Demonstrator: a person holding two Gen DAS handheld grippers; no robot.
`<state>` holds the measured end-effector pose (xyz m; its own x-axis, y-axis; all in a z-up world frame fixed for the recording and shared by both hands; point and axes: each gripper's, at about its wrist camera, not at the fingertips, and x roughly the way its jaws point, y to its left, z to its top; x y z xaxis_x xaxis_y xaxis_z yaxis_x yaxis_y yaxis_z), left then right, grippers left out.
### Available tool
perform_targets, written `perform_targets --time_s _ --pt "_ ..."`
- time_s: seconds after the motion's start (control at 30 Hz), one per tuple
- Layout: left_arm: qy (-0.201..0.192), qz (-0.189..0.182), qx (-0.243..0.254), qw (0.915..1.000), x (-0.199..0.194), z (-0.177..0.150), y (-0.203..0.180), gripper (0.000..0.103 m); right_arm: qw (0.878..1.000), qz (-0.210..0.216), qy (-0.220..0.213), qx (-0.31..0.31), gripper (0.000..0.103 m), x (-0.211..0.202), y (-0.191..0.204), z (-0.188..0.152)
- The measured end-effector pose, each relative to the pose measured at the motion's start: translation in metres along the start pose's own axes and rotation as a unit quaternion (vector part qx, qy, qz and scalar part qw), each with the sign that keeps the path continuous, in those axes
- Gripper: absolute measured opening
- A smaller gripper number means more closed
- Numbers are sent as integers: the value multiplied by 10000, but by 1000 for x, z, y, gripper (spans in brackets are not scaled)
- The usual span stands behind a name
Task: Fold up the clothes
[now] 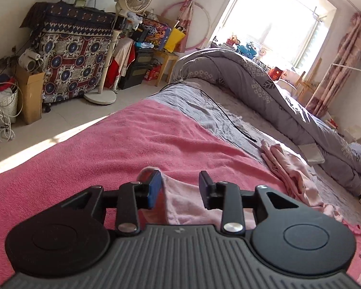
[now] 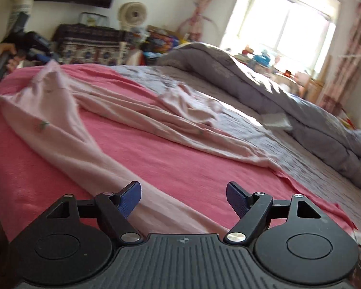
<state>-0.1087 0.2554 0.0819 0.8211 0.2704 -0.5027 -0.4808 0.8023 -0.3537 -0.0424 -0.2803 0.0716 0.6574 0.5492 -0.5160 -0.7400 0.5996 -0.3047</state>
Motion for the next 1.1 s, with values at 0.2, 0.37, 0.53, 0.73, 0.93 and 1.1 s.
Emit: perform_targets --time_s 0.2,0.37,0.53,0.73,0.93,1.1 --pt "-55 108 1531 9881 -73 -27 -8 42 9813 914 -724 -1533 80 38 141 46" --pt "-41 -216 3031 9527 -129 -95 -32 58 9800 1064 -659 -1547 26 67 189 50" --pt "-845 312 4709 8776 -135 -173 -69 79 9794 1004 -785 -1567 14 45 202 44" --pt "-826 218 5680 8186 -99 -211 -92 80 9792 1286 -1021 -1196 9 13 195 52" --pt "-926 836 5495 8261 -69 -210 -102 9 9706 1642 -1087 -1386 9 -11 206 51" --pt "-1275 876 5431 8253 -92 -209 -97 9 9675 1241 -1138 -1888 47 -24 201 38"
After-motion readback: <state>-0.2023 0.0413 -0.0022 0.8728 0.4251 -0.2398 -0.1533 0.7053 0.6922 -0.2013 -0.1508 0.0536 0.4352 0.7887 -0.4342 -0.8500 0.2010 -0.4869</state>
